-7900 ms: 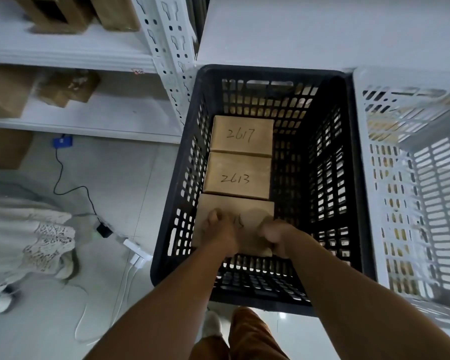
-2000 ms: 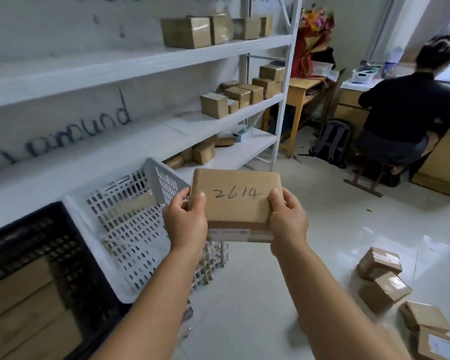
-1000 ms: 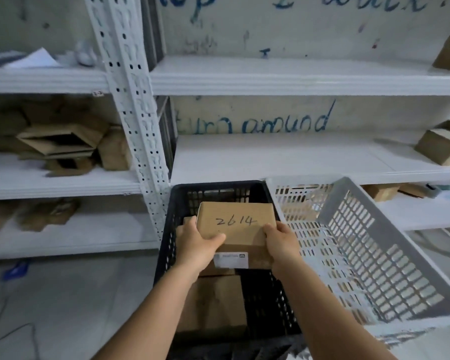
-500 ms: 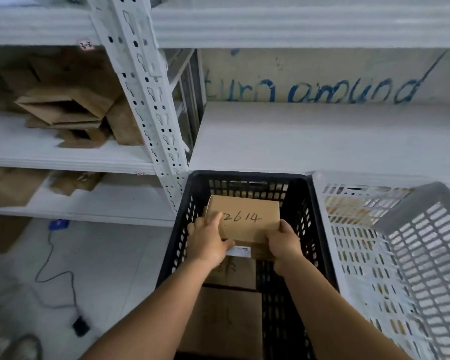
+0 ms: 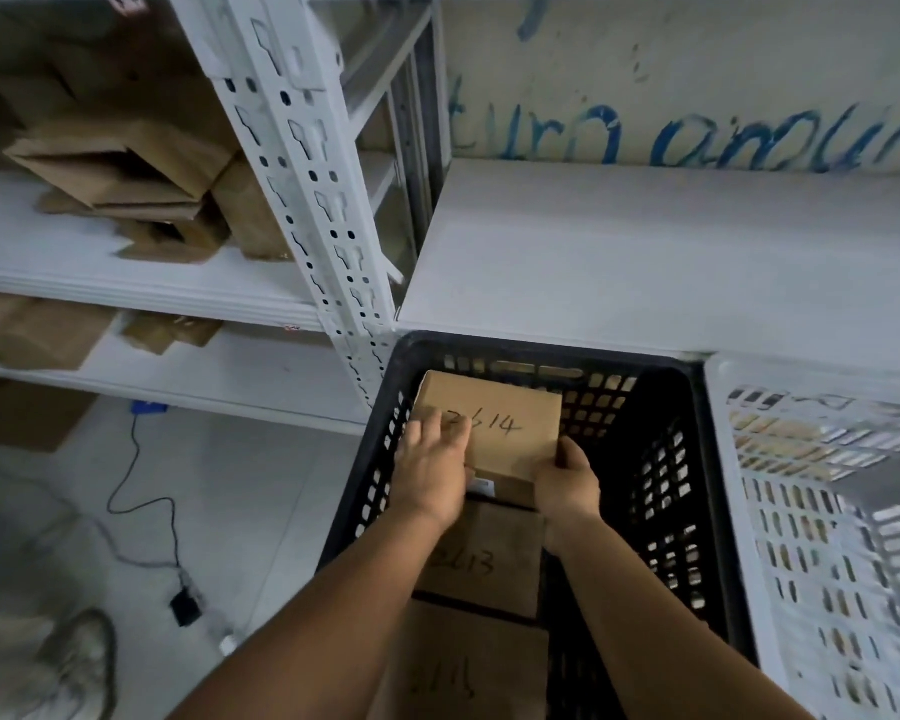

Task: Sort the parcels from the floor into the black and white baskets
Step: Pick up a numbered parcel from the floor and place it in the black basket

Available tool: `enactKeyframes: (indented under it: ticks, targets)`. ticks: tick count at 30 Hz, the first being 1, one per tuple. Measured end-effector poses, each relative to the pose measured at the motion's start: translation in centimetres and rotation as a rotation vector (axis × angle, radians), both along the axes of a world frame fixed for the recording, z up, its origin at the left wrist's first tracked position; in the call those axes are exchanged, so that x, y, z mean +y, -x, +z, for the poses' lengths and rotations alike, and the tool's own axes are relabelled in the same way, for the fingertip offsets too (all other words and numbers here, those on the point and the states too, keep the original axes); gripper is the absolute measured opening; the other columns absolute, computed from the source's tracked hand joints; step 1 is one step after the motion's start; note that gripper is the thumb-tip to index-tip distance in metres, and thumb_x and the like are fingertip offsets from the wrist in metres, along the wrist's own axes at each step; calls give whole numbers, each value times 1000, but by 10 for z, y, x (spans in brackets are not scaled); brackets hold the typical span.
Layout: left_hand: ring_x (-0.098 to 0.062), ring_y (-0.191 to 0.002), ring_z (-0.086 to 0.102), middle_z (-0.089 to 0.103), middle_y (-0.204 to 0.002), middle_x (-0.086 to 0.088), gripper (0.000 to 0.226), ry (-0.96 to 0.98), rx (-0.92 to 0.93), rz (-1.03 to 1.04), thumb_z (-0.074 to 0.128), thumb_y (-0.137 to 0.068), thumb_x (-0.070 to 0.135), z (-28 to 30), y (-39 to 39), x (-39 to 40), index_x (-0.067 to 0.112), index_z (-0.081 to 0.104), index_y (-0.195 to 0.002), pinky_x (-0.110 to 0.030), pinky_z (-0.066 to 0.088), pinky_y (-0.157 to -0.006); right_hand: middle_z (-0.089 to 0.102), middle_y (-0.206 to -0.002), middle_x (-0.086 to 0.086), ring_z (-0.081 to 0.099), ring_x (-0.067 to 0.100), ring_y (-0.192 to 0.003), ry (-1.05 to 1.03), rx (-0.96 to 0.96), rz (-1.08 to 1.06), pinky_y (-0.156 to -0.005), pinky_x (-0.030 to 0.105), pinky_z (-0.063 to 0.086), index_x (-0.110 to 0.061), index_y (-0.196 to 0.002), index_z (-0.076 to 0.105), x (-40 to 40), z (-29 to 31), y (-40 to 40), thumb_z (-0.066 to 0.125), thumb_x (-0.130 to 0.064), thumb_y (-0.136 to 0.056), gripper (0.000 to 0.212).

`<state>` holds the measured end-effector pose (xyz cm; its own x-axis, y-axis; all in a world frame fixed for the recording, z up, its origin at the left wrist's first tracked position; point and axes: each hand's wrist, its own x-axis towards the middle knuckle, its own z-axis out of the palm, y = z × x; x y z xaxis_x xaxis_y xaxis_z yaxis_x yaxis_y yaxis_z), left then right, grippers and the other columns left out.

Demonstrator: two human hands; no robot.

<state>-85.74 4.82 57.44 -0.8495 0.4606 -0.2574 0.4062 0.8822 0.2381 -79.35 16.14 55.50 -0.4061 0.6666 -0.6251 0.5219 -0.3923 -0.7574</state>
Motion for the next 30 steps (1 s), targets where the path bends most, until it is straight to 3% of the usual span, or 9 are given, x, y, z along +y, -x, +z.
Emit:
enactKeyframes:
  ticks: [7, 12, 17, 22, 26, 30]
  targets:
    - [-28, -144, 12, 11, -159, -3, 66, -21, 35, -25, 48, -97, 13, -15, 9, -2, 31, 16, -152, -41, 24, -117, 54, -136, 7, 53, 27, -122, -4, -5, -6, -91, 32, 44, -24, -147, 39, -1, 1, 8, 43, -13, -100, 48]
    - [-26, -146, 7, 10, -160, -3, 63, -80, -54, 3, 51, -97, 23, -4, 4, -3, 27, 19, -151, -41, 18, -119, 55, -137, 5, 55, 26, -119, 6, 5, 28, -101, 42, 48, -26, -147, 39, -1, 5, 3, 47, -15, -97, 52]
    - [-22, -146, 12, 19, -158, -1, 62, -279, -79, 37, 52, -95, 28, 11, -14, -11, 25, 24, -150, -42, 20, -118, 49, -144, 3, 50, 25, -127, 20, 94, -16, -105, 44, 44, -25, -150, 32, -12, 29, -14, 52, -21, -97, 57]
    - [-19, -139, 32, 27, -154, -2, 57, -540, -174, 93, 52, -96, 31, 42, -53, -15, 24, 30, -148, -38, 32, -114, 47, -145, 3, 50, 23, -125, 22, 198, -64, -107, 47, 42, -26, -150, 30, -31, 64, -49, 45, -23, -100, 53]
    - [-16, -132, 41, 32, -152, 0, 53, -646, -253, 87, 47, -98, 33, 67, -95, -26, 24, 31, -148, -25, 32, -102, 42, -149, 2, 41, 23, -135, -58, 242, -86, -110, 39, 36, -23, -150, 32, -48, 96, -95, 41, -26, -102, 49]
    - [-18, -127, 48, 47, -143, -1, 49, -758, -337, 75, 47, -98, 36, 84, -139, -34, 22, 38, -144, -29, 37, -103, 45, -146, 1, 43, 21, -134, -127, 260, -157, -107, 37, 38, -22, -148, 36, -68, 121, -149, 39, -29, -103, 46]
